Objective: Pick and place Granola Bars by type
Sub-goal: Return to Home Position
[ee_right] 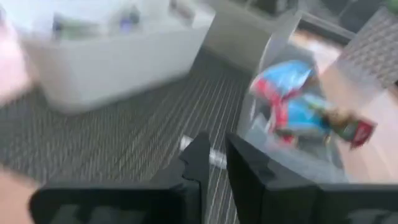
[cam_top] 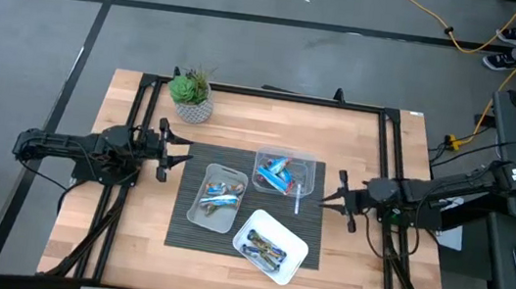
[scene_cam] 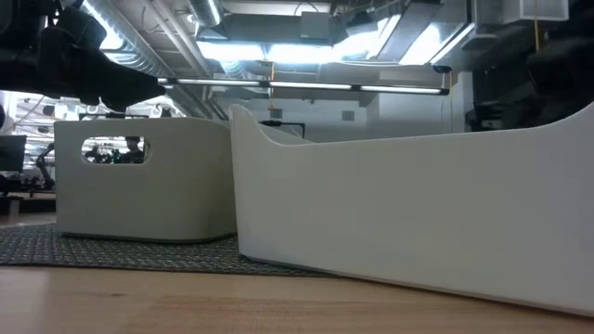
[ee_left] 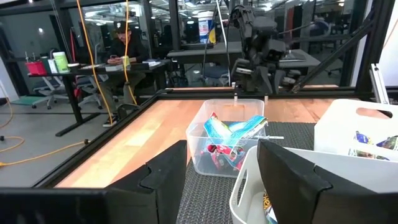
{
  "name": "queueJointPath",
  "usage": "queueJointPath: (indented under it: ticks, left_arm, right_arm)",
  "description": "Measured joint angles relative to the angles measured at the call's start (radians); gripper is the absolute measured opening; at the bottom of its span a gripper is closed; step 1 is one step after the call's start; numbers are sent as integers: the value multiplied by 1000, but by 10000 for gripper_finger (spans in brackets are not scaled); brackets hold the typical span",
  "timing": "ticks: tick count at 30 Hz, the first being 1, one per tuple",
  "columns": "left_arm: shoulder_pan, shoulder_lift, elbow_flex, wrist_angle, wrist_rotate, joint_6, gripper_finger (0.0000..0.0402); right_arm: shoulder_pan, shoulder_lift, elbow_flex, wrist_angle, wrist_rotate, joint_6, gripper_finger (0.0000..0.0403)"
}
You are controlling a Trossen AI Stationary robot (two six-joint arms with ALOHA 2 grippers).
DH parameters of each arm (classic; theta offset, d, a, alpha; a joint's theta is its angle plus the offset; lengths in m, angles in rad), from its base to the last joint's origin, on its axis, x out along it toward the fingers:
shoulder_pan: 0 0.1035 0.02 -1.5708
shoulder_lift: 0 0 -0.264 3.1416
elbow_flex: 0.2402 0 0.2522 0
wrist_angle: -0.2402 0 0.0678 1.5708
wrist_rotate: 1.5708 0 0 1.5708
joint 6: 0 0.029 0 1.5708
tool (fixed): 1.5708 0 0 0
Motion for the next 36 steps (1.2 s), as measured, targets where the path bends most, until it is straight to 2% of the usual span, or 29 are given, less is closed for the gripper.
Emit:
queueJointPath:
  ticks: [5, 9, 12, 15, 23, 27, 36]
  left_arm:
    - [0, 0, 0, 0, 0, 0, 189]
    - [0, 0, 0, 0, 0, 0, 191]
    - [0, 0, 0, 0, 0, 0, 191]
    - [0, 0, 0, 0, 0, 0, 189]
    - [0, 0, 0, 0, 0, 0, 189]
    - [0, 0, 0, 0, 0, 0, 191]
    - [0, 0, 0, -1, 0, 0, 189]
  right_arm:
    - [0, -2, 0, -148, 0, -47, 56]
    - [0, -11, 1, -151, -5, -46, 56]
    - [0, -70, 2, -181, -5, -42, 56]
    - [-2, -174, 1, -267, -7, -41, 56]
    - [-59, -524, 1, -255, -19, -43, 56]
    - [-91, -647, 0, -259, -31, -42, 56]
    - [-192, -645, 0, -263, -35, -42, 56]
